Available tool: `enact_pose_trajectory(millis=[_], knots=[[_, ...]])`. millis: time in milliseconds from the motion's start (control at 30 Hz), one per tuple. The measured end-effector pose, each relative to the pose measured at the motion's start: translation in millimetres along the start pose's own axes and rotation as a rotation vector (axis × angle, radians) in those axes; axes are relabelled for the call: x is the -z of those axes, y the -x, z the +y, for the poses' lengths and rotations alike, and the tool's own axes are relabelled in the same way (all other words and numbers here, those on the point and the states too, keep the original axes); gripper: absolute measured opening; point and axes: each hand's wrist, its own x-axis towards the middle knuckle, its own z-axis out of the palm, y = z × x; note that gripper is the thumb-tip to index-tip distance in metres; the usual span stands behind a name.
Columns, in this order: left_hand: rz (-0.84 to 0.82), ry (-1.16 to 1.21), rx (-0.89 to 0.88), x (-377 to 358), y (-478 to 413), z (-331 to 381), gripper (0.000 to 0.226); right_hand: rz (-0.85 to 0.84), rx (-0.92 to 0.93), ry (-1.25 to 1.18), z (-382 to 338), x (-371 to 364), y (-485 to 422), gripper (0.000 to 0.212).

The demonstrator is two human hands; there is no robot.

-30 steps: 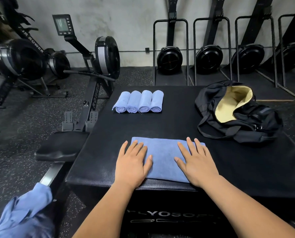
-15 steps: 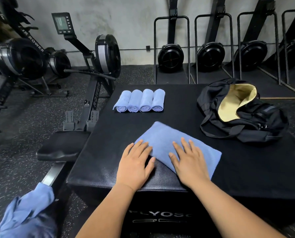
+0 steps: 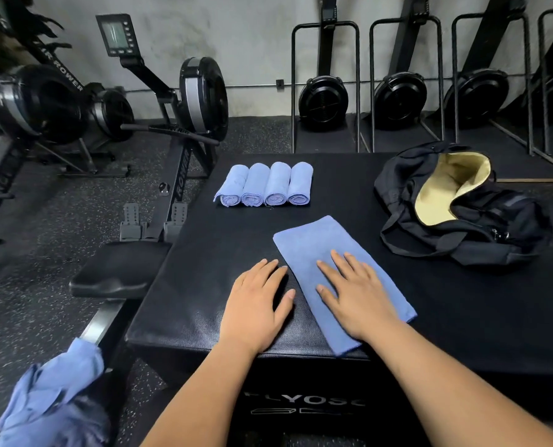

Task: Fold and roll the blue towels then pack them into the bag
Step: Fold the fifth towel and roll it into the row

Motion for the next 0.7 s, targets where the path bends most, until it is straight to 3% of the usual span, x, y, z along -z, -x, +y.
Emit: enact_pose_trajectory(millis=[233,367,467,700], knots=[[-0.037,0.060,-0.081,-1.2,-0.3,-5.8,0.057,-0.017,-0.231,-0.198,-55.8,-7.4,-19.7,0.059],[-0.091,0.020,-0.072,-1.3,-2.6,-6.1,0.060,-0.054,-0.088,-0.287,-29.5,0.3,-16.5,0.054],[-0.113,0.009,-0.070,-1.4,-3.0,-6.8,0.064,-0.019,0.100,-0.040,2.9,-0.5,7.0,0.063],[-0.072,0.105,-0.134,-3.5,1.2,0.4,0.049,-0.002,0.191,0.038,43.0,-2.3,45.8,0.069]])
